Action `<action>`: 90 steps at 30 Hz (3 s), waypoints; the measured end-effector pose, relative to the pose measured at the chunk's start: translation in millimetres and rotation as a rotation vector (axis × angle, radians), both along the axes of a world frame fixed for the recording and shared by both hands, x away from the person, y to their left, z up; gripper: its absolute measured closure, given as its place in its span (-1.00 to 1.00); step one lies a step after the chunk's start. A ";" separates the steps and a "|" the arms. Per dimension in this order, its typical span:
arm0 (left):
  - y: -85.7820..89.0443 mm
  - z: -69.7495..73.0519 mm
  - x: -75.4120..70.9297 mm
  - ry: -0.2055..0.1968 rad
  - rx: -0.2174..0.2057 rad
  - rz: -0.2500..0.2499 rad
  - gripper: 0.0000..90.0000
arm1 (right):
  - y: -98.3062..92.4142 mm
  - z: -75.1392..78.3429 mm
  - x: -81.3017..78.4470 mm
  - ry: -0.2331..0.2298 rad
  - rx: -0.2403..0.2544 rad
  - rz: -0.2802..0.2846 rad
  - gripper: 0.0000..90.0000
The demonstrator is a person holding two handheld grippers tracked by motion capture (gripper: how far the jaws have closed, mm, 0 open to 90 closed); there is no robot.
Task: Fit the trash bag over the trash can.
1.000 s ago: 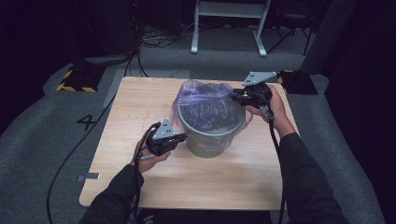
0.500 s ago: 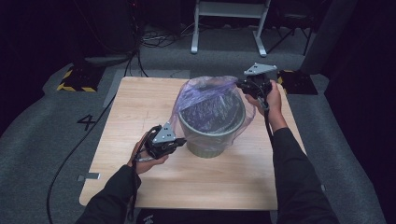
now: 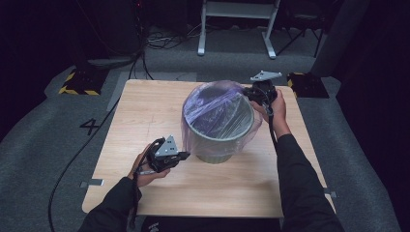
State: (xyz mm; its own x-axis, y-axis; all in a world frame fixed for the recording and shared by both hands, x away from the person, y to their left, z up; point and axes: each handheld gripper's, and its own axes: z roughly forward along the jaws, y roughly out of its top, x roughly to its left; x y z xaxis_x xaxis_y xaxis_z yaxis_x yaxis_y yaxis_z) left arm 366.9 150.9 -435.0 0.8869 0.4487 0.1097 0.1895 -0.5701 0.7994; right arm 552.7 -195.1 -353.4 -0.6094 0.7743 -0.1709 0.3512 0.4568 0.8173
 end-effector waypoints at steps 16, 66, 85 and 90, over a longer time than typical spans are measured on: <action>37.8 38.2 -12.9 -0.053 -0.206 0.153 -0.62 | -10.9 1.1 -9.4 -0.016 0.041 0.013 0.93; 24.2 93.6 126.7 -0.078 -0.257 0.346 0.99 | -8.6 3.1 -7.3 -0.028 0.076 0.014 0.93; 0.5 58.9 152.0 0.087 -0.232 0.379 0.98 | -9.0 -26.1 -1.8 0.080 0.068 0.023 0.94; 2.7 50.7 148.6 0.108 -0.226 0.370 0.95 | -11.5 -31.1 -6.5 0.084 0.074 0.039 0.94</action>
